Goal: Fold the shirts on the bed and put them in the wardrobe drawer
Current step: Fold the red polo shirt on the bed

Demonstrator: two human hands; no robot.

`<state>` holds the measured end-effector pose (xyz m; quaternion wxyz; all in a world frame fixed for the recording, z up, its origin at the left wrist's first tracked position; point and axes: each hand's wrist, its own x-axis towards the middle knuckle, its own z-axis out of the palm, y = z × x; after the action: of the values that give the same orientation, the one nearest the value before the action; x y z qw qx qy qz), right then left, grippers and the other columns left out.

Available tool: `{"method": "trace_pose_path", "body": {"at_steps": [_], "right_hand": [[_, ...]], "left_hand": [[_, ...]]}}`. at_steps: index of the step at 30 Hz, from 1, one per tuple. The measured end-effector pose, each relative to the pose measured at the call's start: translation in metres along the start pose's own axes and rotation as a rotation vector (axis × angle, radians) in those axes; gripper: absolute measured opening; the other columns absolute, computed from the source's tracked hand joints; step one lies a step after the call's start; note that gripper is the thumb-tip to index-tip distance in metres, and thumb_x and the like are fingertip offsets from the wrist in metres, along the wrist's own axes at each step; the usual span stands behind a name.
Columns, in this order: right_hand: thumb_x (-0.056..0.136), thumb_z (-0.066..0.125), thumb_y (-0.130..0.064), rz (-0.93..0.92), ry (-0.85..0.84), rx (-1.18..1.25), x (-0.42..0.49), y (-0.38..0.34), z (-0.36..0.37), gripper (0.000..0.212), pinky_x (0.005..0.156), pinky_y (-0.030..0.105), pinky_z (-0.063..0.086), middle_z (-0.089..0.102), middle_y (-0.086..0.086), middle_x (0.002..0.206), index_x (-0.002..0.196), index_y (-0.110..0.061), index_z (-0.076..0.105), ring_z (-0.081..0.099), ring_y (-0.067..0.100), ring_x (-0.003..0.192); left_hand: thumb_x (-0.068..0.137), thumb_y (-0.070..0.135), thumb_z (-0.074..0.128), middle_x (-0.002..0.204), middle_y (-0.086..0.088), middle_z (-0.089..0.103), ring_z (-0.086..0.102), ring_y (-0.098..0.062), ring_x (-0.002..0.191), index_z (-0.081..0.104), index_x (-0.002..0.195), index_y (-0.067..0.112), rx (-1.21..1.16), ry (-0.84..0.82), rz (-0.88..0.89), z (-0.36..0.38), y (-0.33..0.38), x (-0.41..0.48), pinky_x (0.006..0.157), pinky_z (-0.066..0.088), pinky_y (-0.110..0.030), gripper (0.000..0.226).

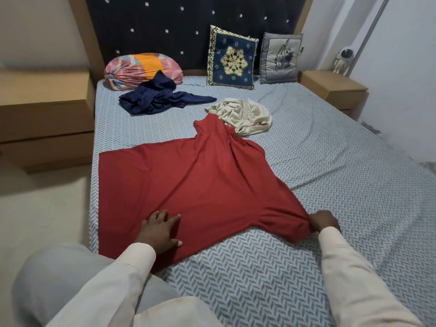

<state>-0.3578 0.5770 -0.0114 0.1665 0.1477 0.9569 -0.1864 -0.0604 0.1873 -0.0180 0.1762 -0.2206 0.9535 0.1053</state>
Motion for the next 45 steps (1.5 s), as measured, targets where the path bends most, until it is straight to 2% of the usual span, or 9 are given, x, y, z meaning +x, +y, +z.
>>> {"method": "trace_pose_path", "body": {"at_steps": [7, 13, 19, 24, 26, 31, 35, 40, 45], "right_hand": [[0.088, 0.059, -0.051, -0.203, 0.087, 0.024, -0.001, -0.077, 0.024, 0.048, 0.105, 0.048, 0.031, 0.057, 0.015, 0.131, 0.123, -0.019, 0.061, 0.047, 0.036, 0.126], [0.087, 0.057, -0.047, -0.190, 0.050, 0.213, 0.035, -0.107, 0.037, 0.035, 0.101, 0.047, 0.041, 0.063, 0.015, 0.120, 0.102, -0.017, 0.067, 0.056, 0.037, 0.116], [0.081, 0.038, -0.031, -0.111, 0.213, 0.438, 0.049, -0.077, 0.014, 0.051, 0.086, 0.040, 0.045, 0.064, 0.032, 0.109, 0.099, 0.007, 0.067, 0.059, 0.044, 0.105], [0.079, 0.058, -0.059, -0.273, 0.052, 0.277, 0.071, -0.083, 0.035, 0.038, 0.086, 0.038, 0.049, 0.069, 0.008, 0.095, 0.077, -0.021, 0.063, 0.063, 0.028, 0.094], [0.080, 0.061, -0.055, -0.295, 0.022, 0.199, 0.079, -0.093, 0.041, 0.034, 0.088, 0.040, 0.050, 0.070, 0.006, 0.092, 0.073, -0.021, 0.062, 0.064, 0.028, 0.093], [0.087, 0.060, -0.025, -0.103, 0.154, 0.398, 0.078, -0.086, 0.014, 0.023, 0.075, 0.035, 0.041, 0.069, 0.021, 0.095, 0.080, -0.004, 0.067, 0.062, 0.037, 0.093], [0.084, 0.056, -0.033, 0.047, 0.170, 0.300, 0.071, -0.077, 0.027, 0.024, 0.082, 0.040, 0.042, 0.066, 0.020, 0.101, 0.077, -0.011, 0.062, 0.060, 0.040, 0.098], [0.082, 0.054, -0.044, -0.123, 0.263, 0.251, 0.084, -0.128, 0.034, 0.032, 0.099, 0.047, 0.035, 0.061, 0.013, 0.115, 0.100, -0.019, 0.062, 0.052, 0.036, 0.114], [0.087, 0.058, -0.059, -0.396, 0.057, 0.155, 0.123, -0.201, 0.033, 0.070, 0.111, 0.047, 0.027, 0.042, 0.016, 0.143, 0.142, -0.018, 0.044, 0.033, 0.037, 0.135]], "left_hand": [[0.090, 0.064, 0.045, 0.164, -0.004, 0.002, 0.000, -0.021, 0.151, 0.013, 0.154, 0.037, -0.051, 0.023, 0.089, 0.004, 0.012, 0.015, 0.120, 0.007, -0.044, 0.076], [0.093, 0.062, 0.043, 0.164, -0.007, -0.002, -0.002, -0.022, 0.151, 0.005, 0.155, 0.036, -0.078, 0.018, 0.114, -0.003, 0.032, 0.050, 0.121, 0.006, -0.040, 0.077], [0.093, 0.061, 0.043, 0.163, -0.009, 0.000, -0.001, -0.024, 0.151, 0.005, 0.155, 0.034, -0.078, 0.068, 0.126, -0.020, 0.055, 0.097, 0.121, 0.006, -0.040, 0.077], [0.094, 0.061, 0.040, 0.163, -0.010, -0.003, -0.004, -0.025, 0.151, 0.003, 0.156, 0.032, -0.056, 0.042, 0.104, -0.028, 0.067, 0.130, 0.121, 0.004, -0.040, 0.078], [0.094, 0.061, 0.040, 0.163, -0.011, -0.004, -0.005, -0.026, 0.150, 0.002, 0.156, 0.032, -0.048, 0.015, 0.101, -0.030, 0.071, 0.141, 0.121, 0.003, -0.040, 0.078], [0.093, 0.065, 0.038, 0.163, -0.010, -0.006, -0.007, -0.028, 0.150, 0.000, 0.155, 0.032, -0.028, 0.010, 0.098, -0.036, 0.075, 0.160, 0.121, 0.003, -0.044, 0.080], [0.087, 0.073, 0.039, 0.163, -0.009, -0.008, -0.010, -0.029, 0.150, -0.003, 0.155, 0.035, -0.002, 0.013, 0.106, -0.042, 0.074, 0.179, 0.120, -0.001, -0.049, 0.089], [0.082, 0.079, 0.035, 0.162, -0.006, -0.014, -0.015, -0.030, 0.149, -0.009, 0.153, 0.038, 0.005, -0.024, 0.082, -0.037, 0.071, 0.188, 0.119, -0.005, -0.053, 0.093], [0.061, 0.088, 0.008, 0.162, -0.004, -0.017, -0.019, -0.030, 0.148, -0.014, 0.151, 0.041, 0.006, -0.011, 0.083, -0.031, 0.067, 0.192, 0.116, -0.009, -0.057, 0.104]]}}
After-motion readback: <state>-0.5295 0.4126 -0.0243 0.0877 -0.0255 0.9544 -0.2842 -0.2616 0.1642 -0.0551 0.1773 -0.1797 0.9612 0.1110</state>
